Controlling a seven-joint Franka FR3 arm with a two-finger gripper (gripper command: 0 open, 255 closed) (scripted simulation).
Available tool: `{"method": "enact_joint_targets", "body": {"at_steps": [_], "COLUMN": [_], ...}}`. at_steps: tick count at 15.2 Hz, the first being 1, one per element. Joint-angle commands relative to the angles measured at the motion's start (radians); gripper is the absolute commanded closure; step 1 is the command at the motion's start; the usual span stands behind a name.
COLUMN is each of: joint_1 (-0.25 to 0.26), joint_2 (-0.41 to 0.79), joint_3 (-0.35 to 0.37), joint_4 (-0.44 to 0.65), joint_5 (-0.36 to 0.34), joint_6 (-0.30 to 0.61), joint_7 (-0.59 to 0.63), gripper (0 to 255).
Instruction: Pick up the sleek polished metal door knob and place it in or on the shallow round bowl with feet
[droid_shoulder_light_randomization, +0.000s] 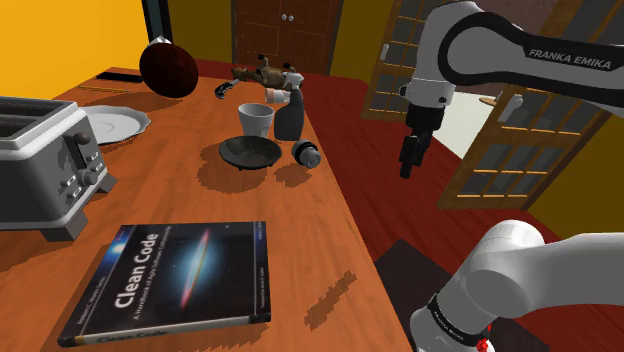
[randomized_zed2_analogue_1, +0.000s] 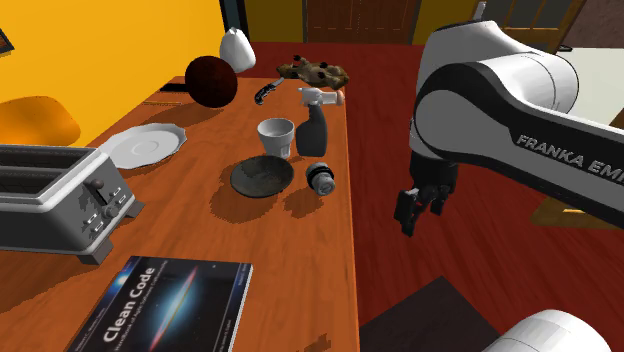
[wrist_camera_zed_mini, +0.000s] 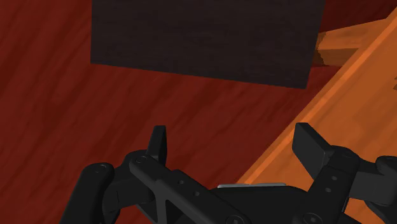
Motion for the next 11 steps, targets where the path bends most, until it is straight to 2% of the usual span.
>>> {"method": "enact_joint_targets", "body": {"at_steps": [1,11], "joint_1": [0.0,0.011], "joint_2": [0.0,0.396], "joint_3": [0.0,0.044], "joint_4": [0.0,0.216], "joint_5": [0.0,0.059], "joint_6": [0.0,0.176], "joint_7": [0.0,0.104], "gripper": [0,0]}}
